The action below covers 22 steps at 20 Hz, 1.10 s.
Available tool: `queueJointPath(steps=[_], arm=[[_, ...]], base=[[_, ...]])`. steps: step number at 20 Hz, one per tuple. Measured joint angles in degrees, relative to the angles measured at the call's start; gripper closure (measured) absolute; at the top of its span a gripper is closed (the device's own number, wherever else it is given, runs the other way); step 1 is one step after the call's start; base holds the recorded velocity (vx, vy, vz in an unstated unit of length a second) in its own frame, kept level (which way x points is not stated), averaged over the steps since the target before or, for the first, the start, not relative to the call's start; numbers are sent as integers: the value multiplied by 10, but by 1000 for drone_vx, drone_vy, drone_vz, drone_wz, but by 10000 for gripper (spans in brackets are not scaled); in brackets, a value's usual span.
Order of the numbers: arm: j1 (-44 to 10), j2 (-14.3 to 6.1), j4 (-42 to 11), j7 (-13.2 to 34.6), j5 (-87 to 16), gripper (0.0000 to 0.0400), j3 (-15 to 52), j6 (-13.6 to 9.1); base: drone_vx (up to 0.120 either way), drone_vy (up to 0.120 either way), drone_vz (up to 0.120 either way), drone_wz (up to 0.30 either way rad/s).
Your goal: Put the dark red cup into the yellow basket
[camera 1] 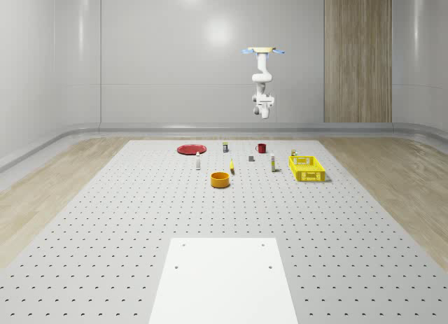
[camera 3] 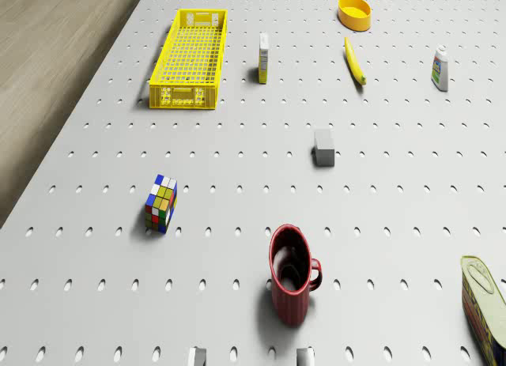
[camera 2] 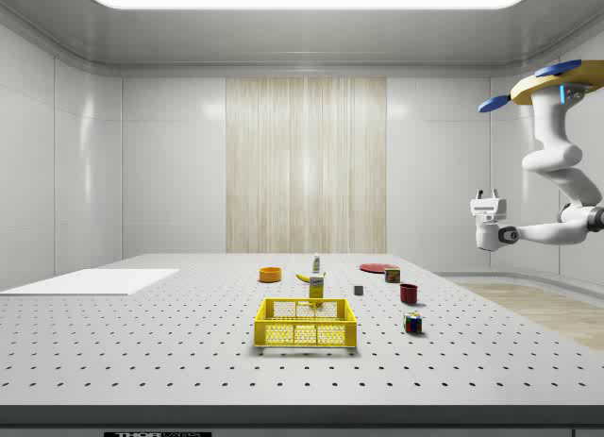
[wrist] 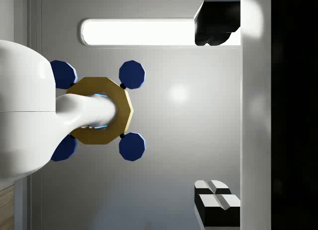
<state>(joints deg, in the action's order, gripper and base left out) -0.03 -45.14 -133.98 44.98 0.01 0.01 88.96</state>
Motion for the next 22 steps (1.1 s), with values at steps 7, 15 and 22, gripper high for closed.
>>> queueJointPath(steps=[7, 15, 22], arm=[[-2, 19, 86, -1, 1, 0, 1, -64], [-3, 44, 152, -1, 1, 0, 2, -102], [-4, 49, 168, -2, 1, 0, 2, -109]], base=[[0, 0, 0, 0], [0, 0, 0, 0], [0, 0, 0, 0]])
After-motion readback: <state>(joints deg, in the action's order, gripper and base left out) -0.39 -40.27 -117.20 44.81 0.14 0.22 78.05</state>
